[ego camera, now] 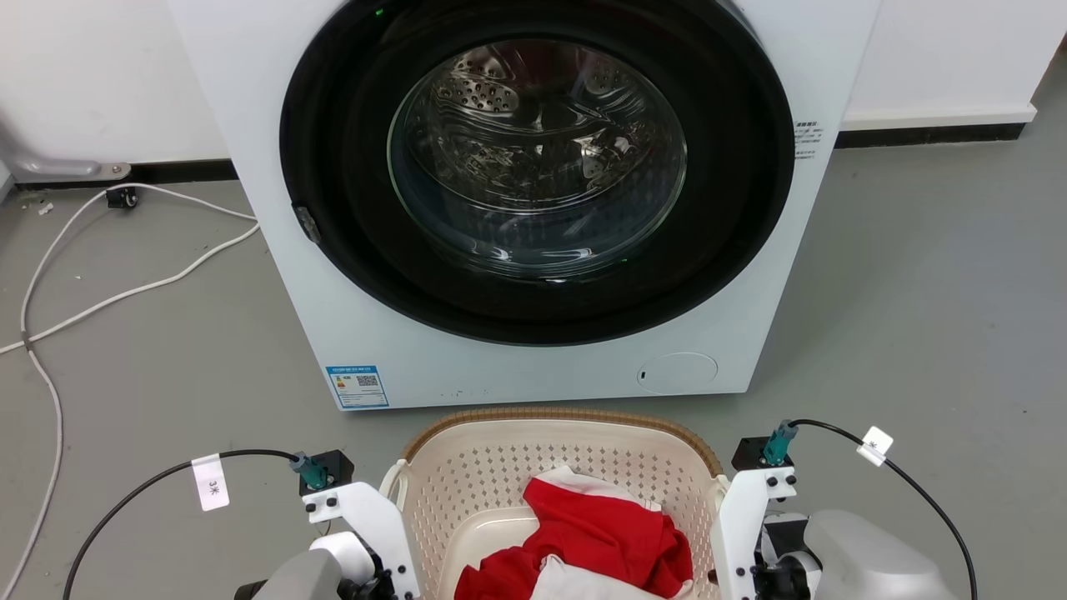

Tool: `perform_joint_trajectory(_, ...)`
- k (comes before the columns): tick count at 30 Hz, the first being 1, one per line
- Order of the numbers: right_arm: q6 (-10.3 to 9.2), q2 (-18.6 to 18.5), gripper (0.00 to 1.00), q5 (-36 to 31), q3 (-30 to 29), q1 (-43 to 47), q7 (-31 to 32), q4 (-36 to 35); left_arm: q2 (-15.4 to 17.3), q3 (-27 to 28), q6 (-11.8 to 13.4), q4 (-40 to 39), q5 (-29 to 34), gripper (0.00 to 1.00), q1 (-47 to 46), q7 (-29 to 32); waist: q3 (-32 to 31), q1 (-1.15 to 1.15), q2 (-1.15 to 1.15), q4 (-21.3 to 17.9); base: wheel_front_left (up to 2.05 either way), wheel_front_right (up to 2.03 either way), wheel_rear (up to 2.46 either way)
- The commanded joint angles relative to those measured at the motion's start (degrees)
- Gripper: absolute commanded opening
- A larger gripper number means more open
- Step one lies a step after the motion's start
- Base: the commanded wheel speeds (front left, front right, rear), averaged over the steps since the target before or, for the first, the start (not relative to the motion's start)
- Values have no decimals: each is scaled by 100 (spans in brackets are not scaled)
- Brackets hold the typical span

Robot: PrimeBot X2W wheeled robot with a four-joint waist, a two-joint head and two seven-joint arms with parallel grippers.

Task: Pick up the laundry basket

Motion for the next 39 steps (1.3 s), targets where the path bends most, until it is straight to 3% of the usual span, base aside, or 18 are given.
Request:
perform_joint_trajectory(1,96,120,0,54,19,-123,-45,-75,-61,-13,21,-29,-48,0,-81,-27,0,0,0,4,0,0,0)
perform_joint_trajectory(39,97,129,0,393,416,-150,-179,21,-65,-321,73,-31,-404,0,-20,-102,-19,0,0,21,0,0,0)
